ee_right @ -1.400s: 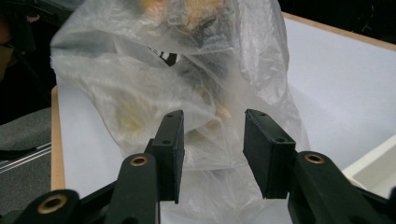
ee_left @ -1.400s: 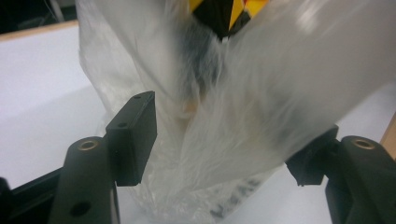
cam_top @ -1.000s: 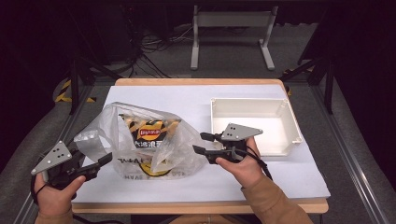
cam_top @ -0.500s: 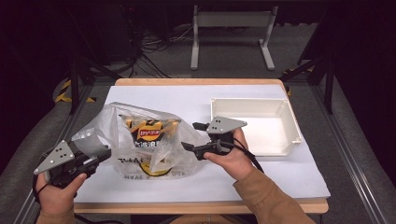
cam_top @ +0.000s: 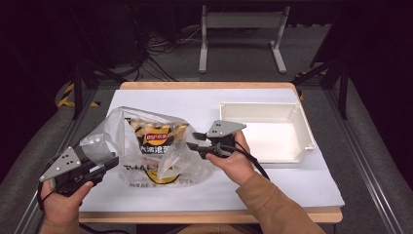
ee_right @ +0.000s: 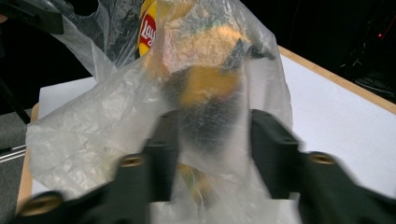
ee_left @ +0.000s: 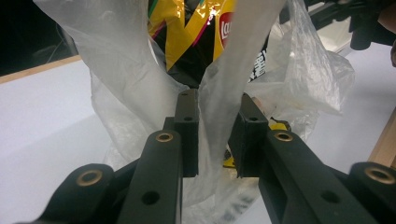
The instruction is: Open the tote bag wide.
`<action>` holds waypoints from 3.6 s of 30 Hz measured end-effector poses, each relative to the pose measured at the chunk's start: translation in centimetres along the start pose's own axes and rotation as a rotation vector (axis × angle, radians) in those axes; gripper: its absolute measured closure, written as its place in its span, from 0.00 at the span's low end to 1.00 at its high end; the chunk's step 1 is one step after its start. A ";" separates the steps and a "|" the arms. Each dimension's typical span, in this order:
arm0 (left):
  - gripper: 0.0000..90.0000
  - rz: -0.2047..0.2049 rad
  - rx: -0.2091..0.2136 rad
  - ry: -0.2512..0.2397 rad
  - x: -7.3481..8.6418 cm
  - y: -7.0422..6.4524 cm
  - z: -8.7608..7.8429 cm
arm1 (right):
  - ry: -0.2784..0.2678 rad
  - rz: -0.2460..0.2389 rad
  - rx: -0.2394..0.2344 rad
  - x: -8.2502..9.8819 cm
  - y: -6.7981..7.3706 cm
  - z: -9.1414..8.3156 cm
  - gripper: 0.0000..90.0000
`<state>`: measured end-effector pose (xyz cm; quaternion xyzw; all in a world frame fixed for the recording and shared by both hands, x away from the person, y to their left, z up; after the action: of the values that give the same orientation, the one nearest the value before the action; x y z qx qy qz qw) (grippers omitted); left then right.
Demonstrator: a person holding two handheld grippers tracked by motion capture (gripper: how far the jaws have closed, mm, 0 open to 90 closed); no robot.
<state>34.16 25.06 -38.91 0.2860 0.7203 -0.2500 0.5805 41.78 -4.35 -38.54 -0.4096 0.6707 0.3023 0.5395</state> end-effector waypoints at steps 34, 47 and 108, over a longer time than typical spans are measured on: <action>0.84 0.017 -0.004 -0.029 -2.0 0.5 1.5 | -0.106 0.084 0.081 -3.4 -4.5 -2.1 1.00; 0.85 0.017 0.017 -0.008 -1.7 0.2 2.4 | -0.049 0.140 0.112 -1.7 -6.5 0.9 1.00; 0.39 -0.043 -0.035 -0.007 -0.6 0.7 2.8 | 0.310 0.071 0.007 6.1 -1.5 2.3 0.80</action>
<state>36.74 23.54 -38.94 0.2591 0.7286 -0.2508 0.5823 43.63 -4.51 -44.93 -0.4253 0.7610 0.2521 0.4200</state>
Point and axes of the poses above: each handheld gripper's, and its own axes: z roughly forward along the jaws, x roughly out of its underside, y roughly to its left, the point moved 7 cm from there along z, roughly forward along the jaws, and after that the axes turned 11 degrees about -y, right-handed, at the moved point
